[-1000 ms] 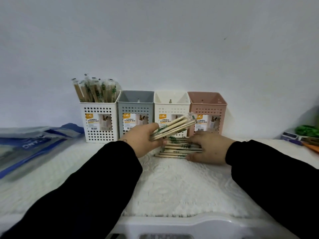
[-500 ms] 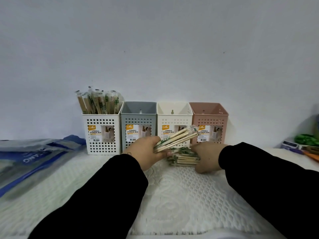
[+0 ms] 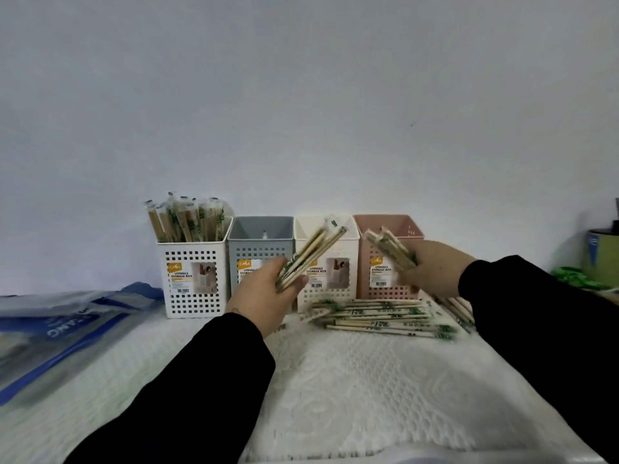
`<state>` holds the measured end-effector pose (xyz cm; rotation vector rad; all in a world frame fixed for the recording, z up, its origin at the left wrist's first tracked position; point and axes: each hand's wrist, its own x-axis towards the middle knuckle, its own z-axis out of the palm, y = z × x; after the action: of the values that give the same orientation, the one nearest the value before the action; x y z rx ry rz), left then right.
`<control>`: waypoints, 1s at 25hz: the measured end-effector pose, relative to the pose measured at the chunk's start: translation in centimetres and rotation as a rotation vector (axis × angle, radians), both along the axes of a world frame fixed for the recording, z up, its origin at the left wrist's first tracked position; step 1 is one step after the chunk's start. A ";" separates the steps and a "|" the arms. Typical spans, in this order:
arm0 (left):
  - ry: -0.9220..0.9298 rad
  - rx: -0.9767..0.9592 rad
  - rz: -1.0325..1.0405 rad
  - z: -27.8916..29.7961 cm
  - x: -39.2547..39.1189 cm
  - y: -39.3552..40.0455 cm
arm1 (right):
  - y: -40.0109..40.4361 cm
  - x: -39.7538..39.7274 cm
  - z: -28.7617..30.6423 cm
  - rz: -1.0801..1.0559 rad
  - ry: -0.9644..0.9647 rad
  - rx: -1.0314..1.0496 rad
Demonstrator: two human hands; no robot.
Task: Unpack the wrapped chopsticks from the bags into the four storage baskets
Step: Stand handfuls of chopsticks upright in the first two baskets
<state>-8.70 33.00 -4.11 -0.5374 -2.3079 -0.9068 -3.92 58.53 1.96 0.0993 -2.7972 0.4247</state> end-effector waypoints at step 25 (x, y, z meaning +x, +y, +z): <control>-0.208 0.869 -0.126 5.7 5.0 1.6 | -4.8 1.7 1.1 0.147 0.344 -1.287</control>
<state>-3.65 34.59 1.59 -0.2062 -1.7907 -1.9389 -2.22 53.70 3.05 0.0671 -1.7354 1.8791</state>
